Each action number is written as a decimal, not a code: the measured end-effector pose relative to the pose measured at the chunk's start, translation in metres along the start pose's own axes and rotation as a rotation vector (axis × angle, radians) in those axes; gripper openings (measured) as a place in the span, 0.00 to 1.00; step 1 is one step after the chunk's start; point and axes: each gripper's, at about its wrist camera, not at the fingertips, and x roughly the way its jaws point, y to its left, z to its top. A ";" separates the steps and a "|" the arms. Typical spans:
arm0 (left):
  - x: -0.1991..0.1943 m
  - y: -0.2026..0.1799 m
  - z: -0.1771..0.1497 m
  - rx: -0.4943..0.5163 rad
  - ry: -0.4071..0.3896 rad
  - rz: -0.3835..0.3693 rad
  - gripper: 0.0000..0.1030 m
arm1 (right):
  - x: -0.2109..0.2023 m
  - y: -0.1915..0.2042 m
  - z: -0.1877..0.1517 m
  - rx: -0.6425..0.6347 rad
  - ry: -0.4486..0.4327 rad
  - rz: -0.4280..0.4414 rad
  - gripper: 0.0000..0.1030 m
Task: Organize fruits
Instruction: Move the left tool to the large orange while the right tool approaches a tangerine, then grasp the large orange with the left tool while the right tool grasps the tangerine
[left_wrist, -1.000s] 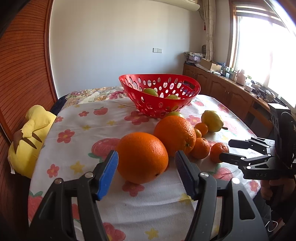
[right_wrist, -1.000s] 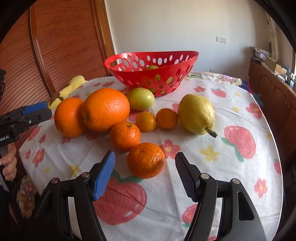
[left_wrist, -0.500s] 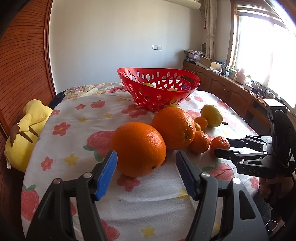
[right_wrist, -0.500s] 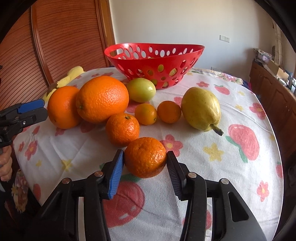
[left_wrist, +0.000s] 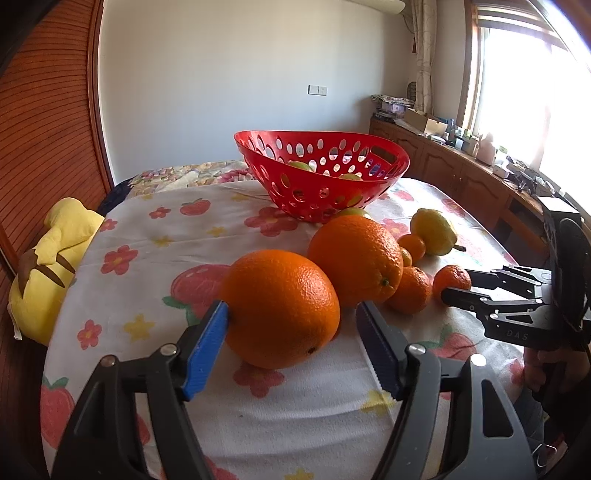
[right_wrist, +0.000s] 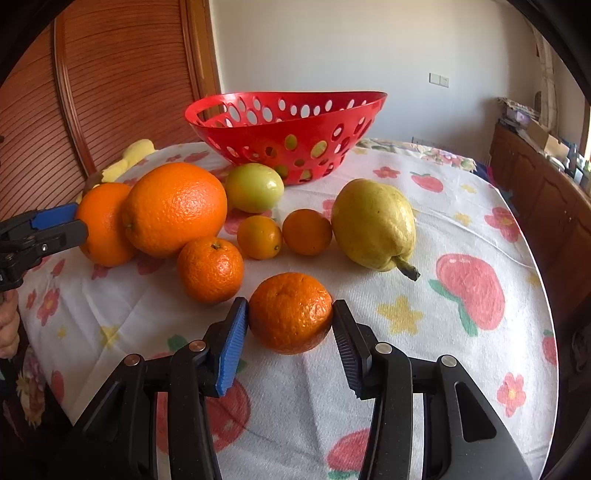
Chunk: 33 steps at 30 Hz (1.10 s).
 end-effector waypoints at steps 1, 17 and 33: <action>0.001 0.000 0.001 0.002 0.000 0.006 0.70 | 0.000 0.000 0.000 -0.001 -0.002 0.000 0.46; 0.025 0.003 0.008 0.052 0.041 0.060 0.77 | 0.002 -0.004 -0.001 0.020 -0.009 0.032 0.47; 0.046 0.004 0.007 0.068 0.098 0.072 0.82 | 0.004 -0.004 -0.003 0.017 -0.007 0.030 0.47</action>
